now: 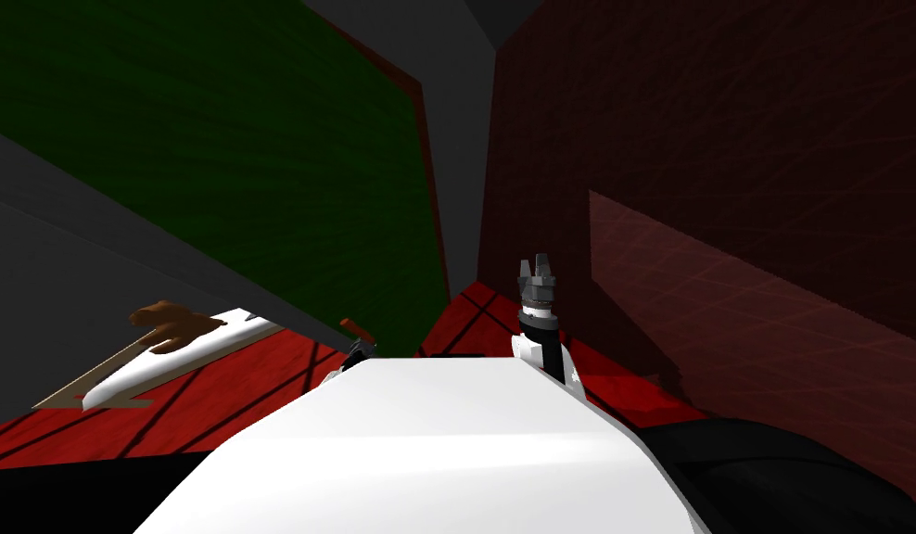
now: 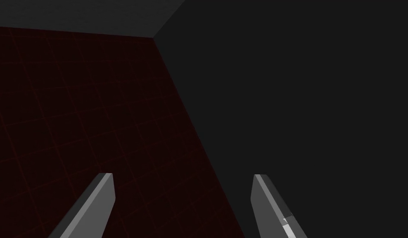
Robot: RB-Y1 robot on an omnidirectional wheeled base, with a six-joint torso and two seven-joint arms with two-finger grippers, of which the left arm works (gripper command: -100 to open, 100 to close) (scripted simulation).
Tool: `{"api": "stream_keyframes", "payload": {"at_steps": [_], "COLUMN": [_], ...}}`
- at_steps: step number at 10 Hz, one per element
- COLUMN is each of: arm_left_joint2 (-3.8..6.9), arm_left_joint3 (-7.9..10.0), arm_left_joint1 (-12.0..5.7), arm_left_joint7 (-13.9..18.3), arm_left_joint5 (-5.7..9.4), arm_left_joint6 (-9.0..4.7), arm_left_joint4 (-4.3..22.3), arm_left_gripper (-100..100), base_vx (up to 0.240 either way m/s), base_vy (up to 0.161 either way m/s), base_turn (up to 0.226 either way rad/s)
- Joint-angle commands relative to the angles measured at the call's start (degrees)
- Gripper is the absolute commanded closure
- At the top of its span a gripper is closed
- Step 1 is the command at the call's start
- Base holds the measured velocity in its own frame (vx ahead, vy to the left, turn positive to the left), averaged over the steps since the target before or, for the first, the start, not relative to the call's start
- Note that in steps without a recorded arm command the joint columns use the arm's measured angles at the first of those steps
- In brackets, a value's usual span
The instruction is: Push the door open
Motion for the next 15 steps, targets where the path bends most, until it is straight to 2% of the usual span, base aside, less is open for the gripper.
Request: {"api": "stream_keyframes", "payload": {"at_steps": [1,6,7,11,12,13,15], "arm_left_joint2": [-2.09,-2.09,-0.29,0.07,0.07,0.19,0.19], "arm_left_joint3": [-1.33,-1.33,-1.23,-2.73,-2.73,-3.25,-3.25], "arm_left_joint1": [0.69,0.69,0.95,0.35,0.35,0.14,0.14], "arm_left_joint7": [-0.32,-0.32,-0.21,-0.62,-0.62,-0.76,-0.76], "arm_left_joint5": [-0.15,-0.15,-0.52,-1.74,-1.74,-2.16,-2.16], "arm_left_joint6": [1.28,1.28,2.81,6.17,6.17,7.34,7.34], "arm_left_joint4": [-0.56,-0.56,-2.00,-1.23,-1.23,-0.96,-0.96], "arm_left_gripper": [100,100,100,100,100,100,100], "base_vx": [0.002,0.003,-0.032,-0.008,-0.007,-0.016,-0.006], "base_vy": [0.000,0.002,-0.036,-0.052,-0.037,-0.045,-0.022], "base_turn": [-0.018,0.003,0.040,-0.005,-0.003,-0.005,-0.004]}}
